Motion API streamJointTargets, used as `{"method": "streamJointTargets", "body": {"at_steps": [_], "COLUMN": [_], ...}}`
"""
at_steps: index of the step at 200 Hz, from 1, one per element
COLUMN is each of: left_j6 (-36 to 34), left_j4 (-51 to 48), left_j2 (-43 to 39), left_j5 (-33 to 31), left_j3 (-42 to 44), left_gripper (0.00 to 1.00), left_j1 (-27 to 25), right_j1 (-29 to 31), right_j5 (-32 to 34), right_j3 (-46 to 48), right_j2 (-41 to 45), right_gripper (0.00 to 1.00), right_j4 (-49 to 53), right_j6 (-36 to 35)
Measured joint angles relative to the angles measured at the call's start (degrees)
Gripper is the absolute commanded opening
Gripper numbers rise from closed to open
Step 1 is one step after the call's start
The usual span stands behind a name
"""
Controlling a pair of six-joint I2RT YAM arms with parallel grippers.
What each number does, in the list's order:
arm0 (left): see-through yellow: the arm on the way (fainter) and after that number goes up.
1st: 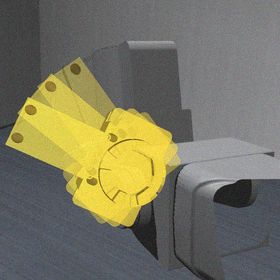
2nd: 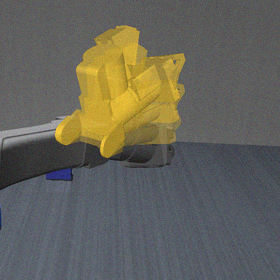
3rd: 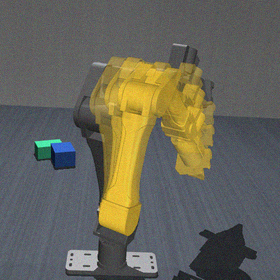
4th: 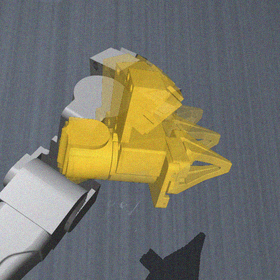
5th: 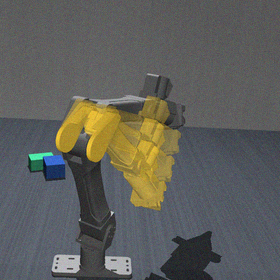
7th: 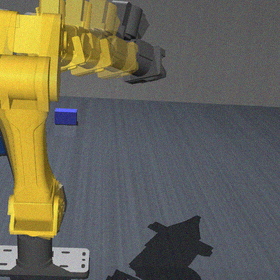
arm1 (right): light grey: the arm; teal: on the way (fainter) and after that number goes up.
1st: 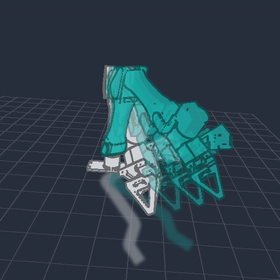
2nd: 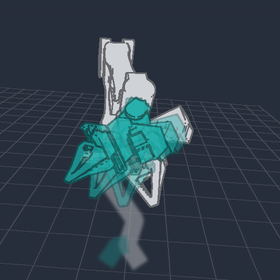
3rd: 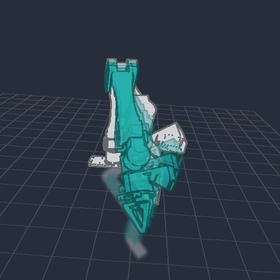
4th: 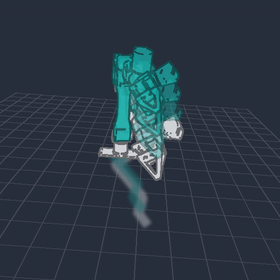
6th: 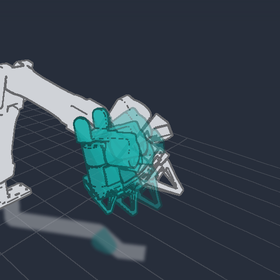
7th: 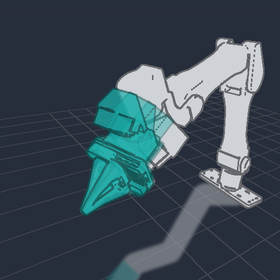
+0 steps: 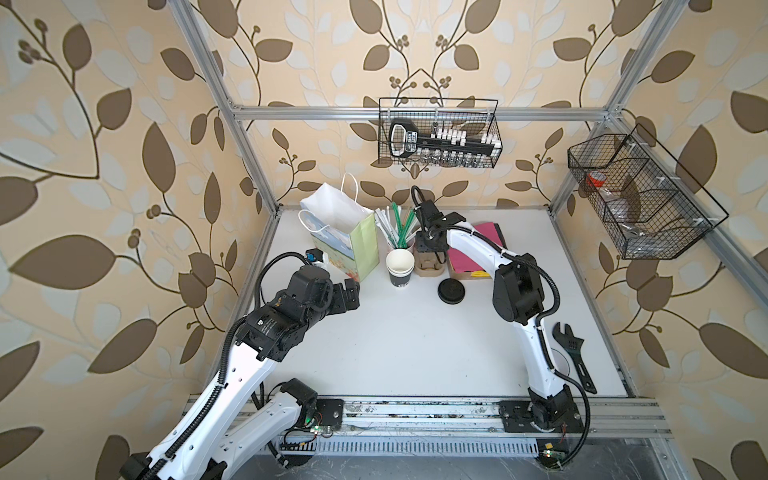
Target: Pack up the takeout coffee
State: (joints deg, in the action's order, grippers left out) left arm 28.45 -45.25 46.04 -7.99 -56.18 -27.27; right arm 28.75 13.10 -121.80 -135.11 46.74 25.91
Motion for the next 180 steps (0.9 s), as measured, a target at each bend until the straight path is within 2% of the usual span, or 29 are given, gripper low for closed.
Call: {"method": "streamJointTargets", "body": {"at_steps": [120, 180], "left_j6": [0.00, 0.00], "left_j4": [0.00, 0.00], "left_j2": [0.42, 0.57], "left_j5": [0.00, 0.00], "left_j3": [0.00, 0.00], "left_gripper": [0.99, 0.99], "left_j1": [0.00, 0.00], "right_j1": [-0.39, -0.46], "right_j5": [-0.28, -0.92], "right_j3": [-1.55, -1.64], "right_j2": [-1.18, -1.18], "right_gripper": [0.40, 0.40], "right_j4": [0.70, 0.85], "right_j6": [-0.04, 0.02]}}
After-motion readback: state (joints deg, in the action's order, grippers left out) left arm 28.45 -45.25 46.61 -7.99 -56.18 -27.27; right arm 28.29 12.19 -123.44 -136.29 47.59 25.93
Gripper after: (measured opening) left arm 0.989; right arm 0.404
